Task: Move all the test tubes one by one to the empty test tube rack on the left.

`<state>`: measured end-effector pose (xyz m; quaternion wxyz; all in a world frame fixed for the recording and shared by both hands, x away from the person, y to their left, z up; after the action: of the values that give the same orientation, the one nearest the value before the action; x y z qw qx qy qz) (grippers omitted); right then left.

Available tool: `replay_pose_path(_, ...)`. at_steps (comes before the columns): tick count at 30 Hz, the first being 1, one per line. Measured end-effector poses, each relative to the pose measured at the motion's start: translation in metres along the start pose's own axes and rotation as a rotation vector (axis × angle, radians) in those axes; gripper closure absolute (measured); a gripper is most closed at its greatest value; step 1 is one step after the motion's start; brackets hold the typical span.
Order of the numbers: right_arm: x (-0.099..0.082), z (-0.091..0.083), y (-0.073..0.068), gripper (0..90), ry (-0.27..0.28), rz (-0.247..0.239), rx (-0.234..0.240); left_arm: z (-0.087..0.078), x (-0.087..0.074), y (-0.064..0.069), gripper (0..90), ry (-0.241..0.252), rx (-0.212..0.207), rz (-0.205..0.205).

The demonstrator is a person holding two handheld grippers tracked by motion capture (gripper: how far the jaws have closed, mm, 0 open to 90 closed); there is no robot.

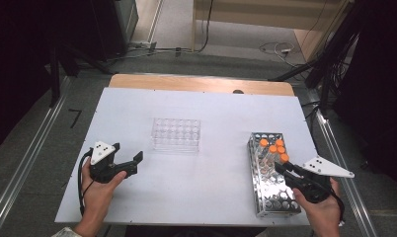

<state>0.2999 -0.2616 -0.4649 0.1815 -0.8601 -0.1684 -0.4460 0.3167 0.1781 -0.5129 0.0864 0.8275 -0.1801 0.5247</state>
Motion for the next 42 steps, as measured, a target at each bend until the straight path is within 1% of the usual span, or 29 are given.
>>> replay_pose_path(2,0.003,-0.005,-0.001,72.0,0.012,0.001,0.007,-0.002,0.008,0.009,14.0,0.022,-0.023,0.0)
replay_pose_path(4,0.008,-0.01,-0.003,72.0,0.024,0.002,0.011,-0.002,0.01,0.011,14.0,0.021,-0.028,-0.005)
replay_pose_path(6,0.013,-0.015,-0.006,72.1,0.035,-0.012,0.012,0.0,0.016,0.019,14.0,0.022,-0.064,-0.014)
replay_pose_path(7,0.013,-0.015,-0.006,72.1,0.035,-0.012,0.012,0.0,0.018,0.022,14.0,0.017,-0.074,-0.002)
replay_pose_path(8,0.018,-0.019,-0.01,72.1,0.045,-0.02,0.016,0.002,0.021,0.025,14.0,0.01,-0.083,0.006)
replay_pose_path(9,0.018,-0.019,-0.01,72.1,0.045,-0.02,0.016,0.003,0.024,0.028,14.0,0.01,-0.094,0.008)
replay_pose_path(10,0.024,-0.02,-0.015,72.1,0.052,-0.032,0.023,0.006,0.031,0.032,14.0,0.003,-0.107,0.018)
replay_pose_path(11,0.026,-0.02,-0.018,72.1,0.05,-0.038,0.028,0.006,0.031,0.032,14.0,0.003,-0.107,0.018)
replay_pose_path(13,0.03,-0.018,-0.025,72.0,0.048,-0.048,0.04,0.01,0.039,0.036,13.9,-0.004,-0.12,0.025)
replay_pose_path(14,0.03,-0.018,-0.025,72.0,0.048,-0.048,0.04,0.013,0.044,0.039,13.9,-0.004,-0.127,0.025)
replay_pose_path(15,0.033,-0.014,-0.032,72.1,0.043,-0.062,0.055,0.015,0.049,0.041,13.4,0.0,-0.129,0.03)
replay_pose_path(16,0.034,-0.012,-0.036,72.1,0.04,-0.068,0.064,0.02,0.061,0.045,13.5,0.014,-0.129,0.052)
replay_pose_path(17,0.036,-0.009,-0.039,72.1,0.042,-0.076,0.072,0.02,0.061,0.045,13.5,0.014,-0.129,0.052)
replay_pose_path(18,0.037,-0.007,-0.041,72.1,0.042,-0.082,0.077,0.024,0.072,0.05,13.4,0.029,-0.136,0.069)
replay_pose_path(19,0.037,-0.007,-0.041,72.1,0.042,-0.082,0.077,0.024,0.072,0.05,13.5,0.029,-0.136,0.069)
replay_pose_path(20,0.04,-0.001,-0.048,72.1,0.038,-0.084,0.092,0.028,0.082,0.055,13.4,0.049,-0.15,0.078)
replay_pose_path(21,0.04,0.002,-0.051,72.1,0.035,-0.085,0.102,0.028,0.082,0.055,13.4,0.049,-0.15,0.078)
replay_pose_path(23,0.041,0.008,-0.058,72.1,0.028,-0.094,0.119,0.033,0.095,0.061,13.5,0.076,-0.173,0.079)
replay_pose_path(25,0.041,0.012,-0.061,72.1,0.022,-0.098,0.129,0.035,0.099,0.062,13.6,0.085,-0.178,0.072)
replay_pose_path(26,0.041,0.019,-0.067,72.1,0.011,-0.109,0.141,0.036,0.103,0.065,14.9,0.096,-0.186,0.068)
replay_pose_path(27,0.041,0.022,-0.07,72.1,0.007,-0.112,0.148,0.039,0.105,0.067,14.9,0.098,-0.192,0.07)
replay_pose_path(28,0.041,0.026,-0.073,72.1,0.006,-0.113,0.154,0.043,0.108,0.074,14.9,0.088,-0.208,0.08)
replay_pose_path(29,0.041,0.026,-0.073,72.1,0.006,-0.113,0.154,0.043,0.108,0.074,14.9,0.088,-0.208,0.08)
replay_pose_path(30,0.039,0.032,-0.077,72.1,-0.002,-0.113,0.164,0.045,0.109,0.078,14.9,0.089,-0.218,0.08)
replay_pose_path(34,0.035,0.045,-0.084,72.1,-0.026,-0.105,0.188,0.049,0.115,0.092,15.0,0.094,-0.25,0.1)
replay_pose_path(35,0.035,0.045,-0.084,72.1,-0.026,-0.105,0.188,0.05,0.116,0.094,15.0,0.097,-0.258,0.106)
replay_pose_path(37,0.033,0.054,-0.089,72.1,-0.045,-0.112,0.204,0.048,0.112,0.101,14.9,0.083,-0.28,0.121)
replay_pose_path(38,0.033,0.057,-0.092,72.1,-0.05,-0.119,0.206,0.048,0.112,0.101,14.9,0.083,-0.28,0.121)
replay_pose_path(42,0.03,0.064,-0.103,72.1,-0.066,-0.147,0.227,0.042,0.107,0.11,15.0,0.081,-0.31,0.134)
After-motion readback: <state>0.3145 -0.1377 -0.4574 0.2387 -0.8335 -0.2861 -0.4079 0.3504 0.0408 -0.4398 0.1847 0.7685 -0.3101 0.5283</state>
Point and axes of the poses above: each handheld gripper's, and its own axes: z roughly forward along the jaws, x roughly out of its top, y roughly to its right, the point moved 10 cm from there along z, roughly forward along the jaws, and after that the axes turned 12 degrees about z, right-handed, at the moved point
